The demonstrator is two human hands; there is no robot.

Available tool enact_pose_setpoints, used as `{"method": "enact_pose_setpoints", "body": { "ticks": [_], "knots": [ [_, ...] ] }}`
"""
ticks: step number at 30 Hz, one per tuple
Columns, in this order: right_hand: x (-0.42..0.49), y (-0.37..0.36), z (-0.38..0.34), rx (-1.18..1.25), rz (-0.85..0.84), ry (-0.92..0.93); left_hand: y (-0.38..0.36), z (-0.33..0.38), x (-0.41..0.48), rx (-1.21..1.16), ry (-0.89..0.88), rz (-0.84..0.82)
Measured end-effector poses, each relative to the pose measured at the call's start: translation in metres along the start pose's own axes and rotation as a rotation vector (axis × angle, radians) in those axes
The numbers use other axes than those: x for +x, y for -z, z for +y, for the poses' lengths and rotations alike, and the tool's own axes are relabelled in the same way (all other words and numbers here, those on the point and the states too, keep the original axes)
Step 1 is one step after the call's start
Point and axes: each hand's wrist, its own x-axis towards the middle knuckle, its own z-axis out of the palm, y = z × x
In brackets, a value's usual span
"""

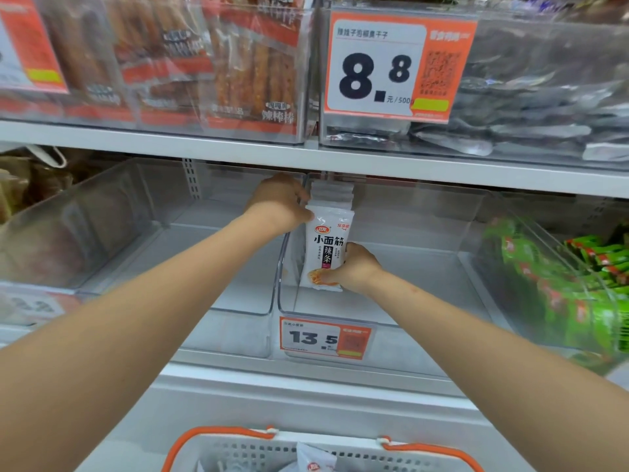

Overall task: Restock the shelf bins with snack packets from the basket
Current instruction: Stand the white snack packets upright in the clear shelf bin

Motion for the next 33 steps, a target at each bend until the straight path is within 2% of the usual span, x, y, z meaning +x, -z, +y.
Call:
{"method": "enact_pose_setpoints", "body": {
  "ticks": [11,14,16,19,21,23,27,30,33],
  "knots": [
    [-0.019,0.008,-0.013,-0.184,-0.024,-0.049,-0.002,0.005,-0.033,-0.050,-0.013,0.031],
    [-0.051,0.023,-0.022,-0.206,0.051,-0.014,0.000,0.014,-0.065,-0.024,-0.057,0.111],
    [-0.076,0.028,-0.023,-0.234,0.218,0.107,0.001,0.022,-0.092,-0.023,-0.087,0.177],
    [-0.118,0.025,-0.014,-0.211,0.457,0.403,0.000,0.034,-0.135,-0.056,-0.127,0.220],
    [-0.146,0.019,-0.003,-0.206,0.517,0.537,-0.006,0.039,-0.165,-0.105,-0.116,0.176],
    [-0.171,0.009,0.009,-0.181,0.516,0.587,-0.016,0.039,-0.194,-0.179,-0.079,0.068],
    [-0.208,-0.024,0.051,-0.191,0.327,0.448,-0.037,0.017,-0.245,-0.316,-0.015,-0.237],
    [-0.216,-0.053,0.093,-0.287,-0.014,0.210,-0.050,-0.010,-0.270,-0.320,0.067,-0.376],
    [-0.217,-0.085,0.135,-0.301,-0.295,-0.071,-0.062,-0.031,-0.275,-0.169,0.108,-0.511]
  ]
}}
